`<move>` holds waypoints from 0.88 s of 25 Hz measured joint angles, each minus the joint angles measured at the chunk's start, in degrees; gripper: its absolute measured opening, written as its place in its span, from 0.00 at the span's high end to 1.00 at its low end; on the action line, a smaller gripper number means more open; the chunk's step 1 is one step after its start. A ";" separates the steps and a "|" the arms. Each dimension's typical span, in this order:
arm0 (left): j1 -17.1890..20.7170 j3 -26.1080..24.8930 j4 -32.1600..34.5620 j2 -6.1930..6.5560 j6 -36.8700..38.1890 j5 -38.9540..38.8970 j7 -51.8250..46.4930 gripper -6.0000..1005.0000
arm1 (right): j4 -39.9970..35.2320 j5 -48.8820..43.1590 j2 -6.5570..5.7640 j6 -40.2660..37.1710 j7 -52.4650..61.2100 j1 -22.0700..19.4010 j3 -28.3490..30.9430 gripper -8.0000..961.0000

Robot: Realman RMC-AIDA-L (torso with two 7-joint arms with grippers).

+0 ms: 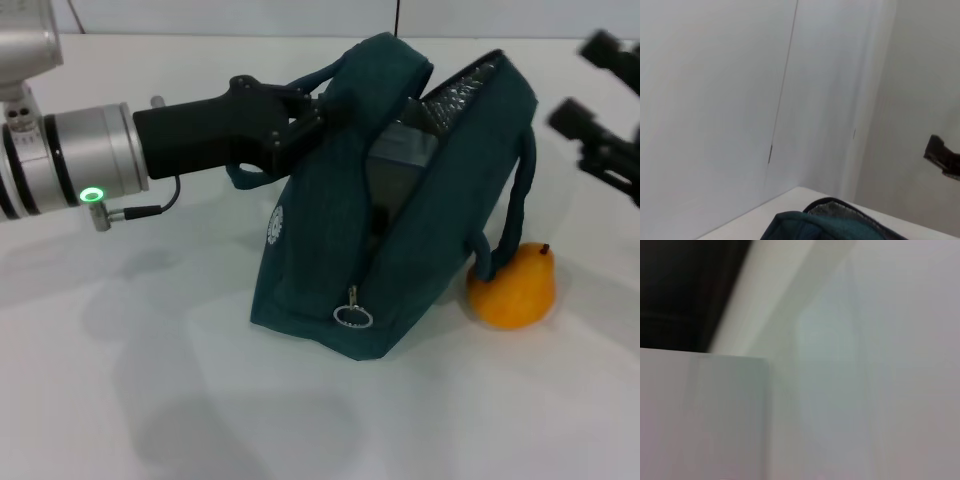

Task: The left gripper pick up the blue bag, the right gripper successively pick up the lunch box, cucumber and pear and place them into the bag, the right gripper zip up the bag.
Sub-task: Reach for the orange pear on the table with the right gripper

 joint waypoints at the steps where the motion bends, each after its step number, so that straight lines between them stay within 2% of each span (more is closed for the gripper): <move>1: 0.16 -0.03 -0.01 0.01 -0.02 0.12 0.01 0.88 | -0.03 0.12 -0.10 0.27 -0.60 -1.56 0.66 0.15; 3: 0.31 -0.05 -0.02 0.05 -0.04 0.54 -0.07 0.88 | 0.04 -0.01 -0.18 0.49 -1.30 -2.67 0.85 0.15; 4: 0.31 -0.05 -0.03 0.06 -0.05 0.69 -0.13 0.88 | 0.41 -1.50 -0.22 0.90 -3.19 -5.33 0.61 0.15; 10: 0.49 -0.01 -1.28 0.02 -0.07 -0.01 0.66 0.88 | 4.48 -5.28 -0.28 3.86 -5.51 -8.47 0.90 0.15; 15: 0.16 0.04 -3.08 0.00 -2.67 0.08 2.06 0.88 | 9.86 -5.14 -0.22 7.76 -9.07 -8.39 0.68 0.15; 22: 0.33 0.28 -3.11 0.00 -3.58 0.14 2.15 0.88 | 11.69 -5.26 -0.04 9.88 -8.91 -6.81 0.27 0.16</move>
